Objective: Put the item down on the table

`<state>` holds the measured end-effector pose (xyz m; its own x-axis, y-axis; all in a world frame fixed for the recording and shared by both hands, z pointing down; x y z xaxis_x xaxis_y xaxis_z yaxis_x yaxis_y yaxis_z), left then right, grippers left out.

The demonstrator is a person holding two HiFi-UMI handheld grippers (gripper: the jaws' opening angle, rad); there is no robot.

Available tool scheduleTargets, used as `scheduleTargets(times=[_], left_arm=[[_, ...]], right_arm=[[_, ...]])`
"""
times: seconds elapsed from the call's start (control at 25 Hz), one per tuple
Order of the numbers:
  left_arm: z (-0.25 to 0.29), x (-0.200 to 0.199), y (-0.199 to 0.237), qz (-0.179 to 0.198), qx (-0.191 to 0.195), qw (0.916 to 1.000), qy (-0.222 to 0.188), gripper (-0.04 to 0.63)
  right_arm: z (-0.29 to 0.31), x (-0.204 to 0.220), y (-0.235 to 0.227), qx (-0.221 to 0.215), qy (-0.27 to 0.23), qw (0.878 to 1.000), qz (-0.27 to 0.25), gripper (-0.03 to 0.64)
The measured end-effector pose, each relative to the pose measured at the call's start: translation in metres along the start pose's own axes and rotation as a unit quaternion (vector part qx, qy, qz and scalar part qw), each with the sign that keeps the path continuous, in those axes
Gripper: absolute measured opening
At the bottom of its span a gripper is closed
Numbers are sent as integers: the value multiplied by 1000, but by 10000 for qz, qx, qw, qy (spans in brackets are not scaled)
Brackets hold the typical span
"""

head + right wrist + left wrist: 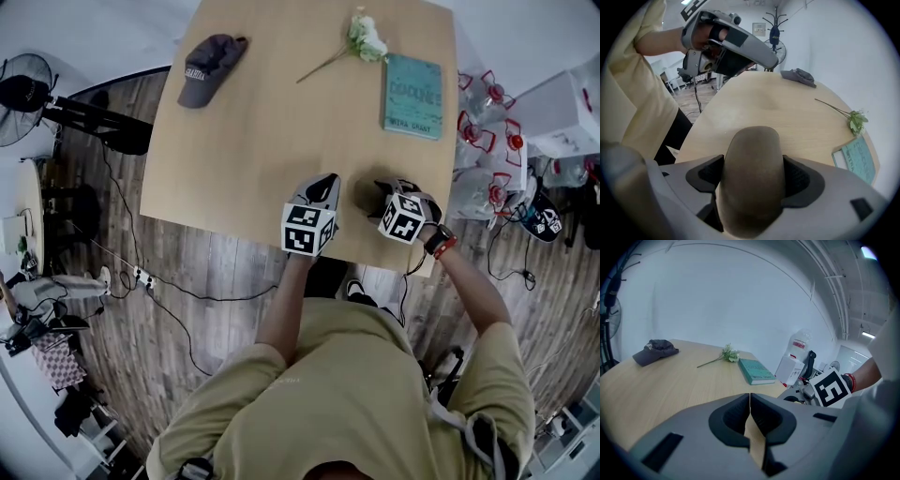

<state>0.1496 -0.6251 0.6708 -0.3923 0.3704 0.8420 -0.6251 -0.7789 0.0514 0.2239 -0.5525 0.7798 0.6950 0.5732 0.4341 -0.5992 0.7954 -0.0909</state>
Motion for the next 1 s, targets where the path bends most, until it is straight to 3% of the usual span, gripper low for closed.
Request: scheduleTargets(times=[0.36,0.8,1.0], left_arm=[[-6,7,8,-96,-119,9999,23,25],[-35,4,-3,-109,-319,9994,-117,25],[-57,-2,-19,-87,-444,9986,-271,25]], right_arm=[[11,1,1,-84,227,9995,-206,403],[-18,-3,7,100,-109,9995,284,417],[-49,-3,20,36,-632,9938,919,410]])
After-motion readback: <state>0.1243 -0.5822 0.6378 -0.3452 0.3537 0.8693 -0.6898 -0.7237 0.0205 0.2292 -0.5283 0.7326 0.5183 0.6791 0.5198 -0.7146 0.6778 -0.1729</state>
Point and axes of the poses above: the fingertips, and each gripper's own axes: z forward along the fingers, y to its left, x out of its underside, the point moved 1 cm from there along -z, backward along the fingers, and after that the axes turned 15 degrees about z, right-handed, at the moved point
